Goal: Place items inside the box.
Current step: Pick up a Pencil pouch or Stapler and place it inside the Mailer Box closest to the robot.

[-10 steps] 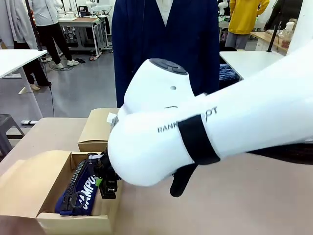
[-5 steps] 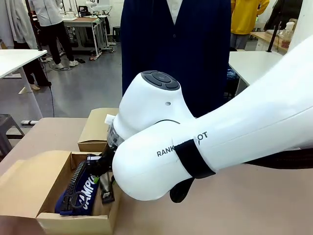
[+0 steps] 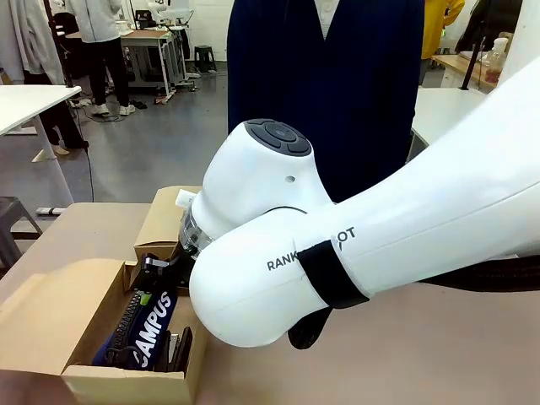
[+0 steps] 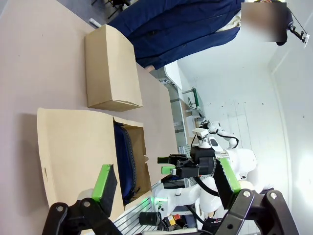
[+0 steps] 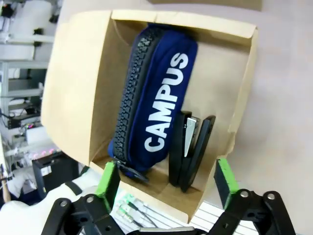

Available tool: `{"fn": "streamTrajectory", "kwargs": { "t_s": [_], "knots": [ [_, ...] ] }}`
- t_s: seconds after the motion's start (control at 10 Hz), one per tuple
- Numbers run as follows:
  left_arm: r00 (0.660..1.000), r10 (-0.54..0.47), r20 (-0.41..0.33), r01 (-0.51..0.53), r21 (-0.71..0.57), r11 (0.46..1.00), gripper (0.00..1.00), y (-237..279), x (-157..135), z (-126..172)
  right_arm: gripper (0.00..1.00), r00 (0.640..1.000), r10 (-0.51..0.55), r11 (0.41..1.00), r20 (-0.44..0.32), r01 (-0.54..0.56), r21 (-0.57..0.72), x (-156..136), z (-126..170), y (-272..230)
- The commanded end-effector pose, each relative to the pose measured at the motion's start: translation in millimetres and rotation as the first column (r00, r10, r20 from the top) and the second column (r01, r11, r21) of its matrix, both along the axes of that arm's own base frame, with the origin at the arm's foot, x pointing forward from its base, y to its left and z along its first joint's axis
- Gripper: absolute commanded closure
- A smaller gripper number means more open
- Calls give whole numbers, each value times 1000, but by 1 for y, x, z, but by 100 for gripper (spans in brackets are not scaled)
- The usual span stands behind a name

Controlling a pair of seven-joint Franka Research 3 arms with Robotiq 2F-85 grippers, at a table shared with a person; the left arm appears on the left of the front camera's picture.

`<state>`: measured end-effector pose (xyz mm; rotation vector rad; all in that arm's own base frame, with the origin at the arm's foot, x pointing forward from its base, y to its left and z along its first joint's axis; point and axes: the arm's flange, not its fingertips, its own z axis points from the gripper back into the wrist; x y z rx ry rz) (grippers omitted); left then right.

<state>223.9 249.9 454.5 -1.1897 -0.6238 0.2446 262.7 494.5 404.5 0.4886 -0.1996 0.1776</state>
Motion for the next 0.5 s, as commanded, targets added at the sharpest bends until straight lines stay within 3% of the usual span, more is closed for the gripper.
{"fn": "streamTrajectory", "kwargs": {
  "t_s": [0.0,0.1,0.2,0.3,0.4],
  "knots": [
    [1000,-2,27,2,-9,1000,0,0,0,1,0,999,-10,999,-34,12,36,6,5,-8],
    [1000,-2,27,2,-9,1000,0,0,0,1,0,991,75,994,-114,-65,82,14,18,-45],
    [1000,-2,27,2,-9,1000,0,0,0,1,0,955,203,974,-217,-174,145,21,33,-91],
    [1000,-2,27,2,-9,1000,0,0,0,1,0,888,313,948,-338,-268,174,25,43,-140],
    [1000,-2,27,2,-9,1000,0,0,0,1,0,838,405,906,-366,-314,284,26,53,-188]
  ]
}}
